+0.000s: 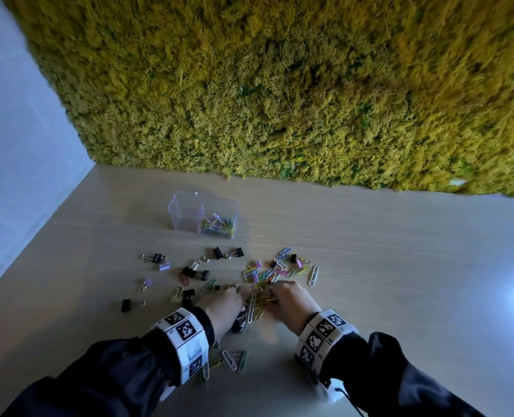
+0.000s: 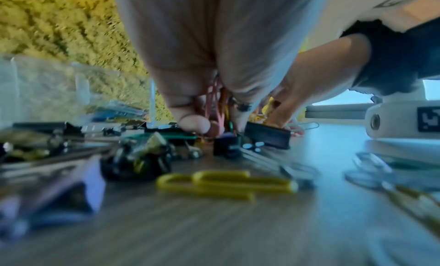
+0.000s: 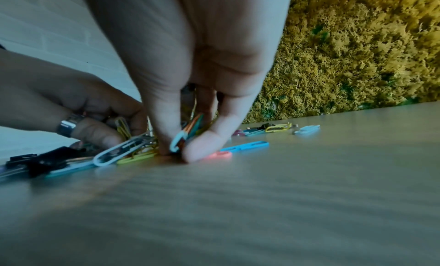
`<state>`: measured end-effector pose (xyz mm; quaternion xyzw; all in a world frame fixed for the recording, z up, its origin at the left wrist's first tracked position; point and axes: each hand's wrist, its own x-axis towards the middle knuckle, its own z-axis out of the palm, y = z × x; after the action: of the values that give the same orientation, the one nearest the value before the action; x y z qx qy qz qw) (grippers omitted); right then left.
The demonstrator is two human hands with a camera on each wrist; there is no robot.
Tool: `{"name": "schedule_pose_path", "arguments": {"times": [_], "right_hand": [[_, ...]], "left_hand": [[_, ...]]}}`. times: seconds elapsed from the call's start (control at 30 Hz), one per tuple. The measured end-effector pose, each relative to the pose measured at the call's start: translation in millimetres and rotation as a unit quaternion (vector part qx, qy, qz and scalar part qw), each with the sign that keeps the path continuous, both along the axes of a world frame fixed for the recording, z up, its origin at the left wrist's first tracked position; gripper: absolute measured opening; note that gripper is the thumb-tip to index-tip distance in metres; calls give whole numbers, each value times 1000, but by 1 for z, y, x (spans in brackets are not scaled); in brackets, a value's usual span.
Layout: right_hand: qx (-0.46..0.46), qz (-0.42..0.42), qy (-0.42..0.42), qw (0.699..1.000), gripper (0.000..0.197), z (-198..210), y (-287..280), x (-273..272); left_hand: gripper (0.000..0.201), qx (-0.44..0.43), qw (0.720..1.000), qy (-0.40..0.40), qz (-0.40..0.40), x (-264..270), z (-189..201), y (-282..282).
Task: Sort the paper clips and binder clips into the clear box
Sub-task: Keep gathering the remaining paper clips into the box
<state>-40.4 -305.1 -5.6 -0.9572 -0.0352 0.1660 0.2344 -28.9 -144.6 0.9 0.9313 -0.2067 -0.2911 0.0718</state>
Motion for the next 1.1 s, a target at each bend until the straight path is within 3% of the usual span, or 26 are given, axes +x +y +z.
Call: {"name": "schedule_pose_path", "arguments": {"times": [0.17,0.27,0.3,0.37,0.47,0.6,0.67,0.77,0.83,1.0,1.1], "right_hand": [[66,-23,20,997,16,6,-8,12],[132,-50,15,990,7,11,-16,19],[161,-58,20,985,8,14,-18,23],[215,-76,29,973,31,16,-20,30],[274,-86,22,958,26,26,-17,46],[297,-36,12,954,14,59,1,76],[257,-8,-30,966,6,75,15,95],[129,47,-103,985,24,94,41,127],[55,93,-128,986,25,100,59,144],[-52,117,-36,991,25,71,85,180],[-30,128,-73,989,28,65,80,174]], "left_hand": [[14,-157,985,-7,65,21,2,16],[20,-242,964,-5,113,30,15,29],[21,-262,956,5,132,34,16,35],[21,-308,934,26,178,40,19,46],[9,-426,864,76,258,42,28,56],[18,-545,758,150,325,51,33,67],[22,-566,728,162,351,58,35,72],[22,-568,722,145,368,65,39,76],[22,-577,712,148,372,69,41,79],[21,-563,716,152,382,83,40,89],[22,-570,709,149,389,90,42,89]]}}
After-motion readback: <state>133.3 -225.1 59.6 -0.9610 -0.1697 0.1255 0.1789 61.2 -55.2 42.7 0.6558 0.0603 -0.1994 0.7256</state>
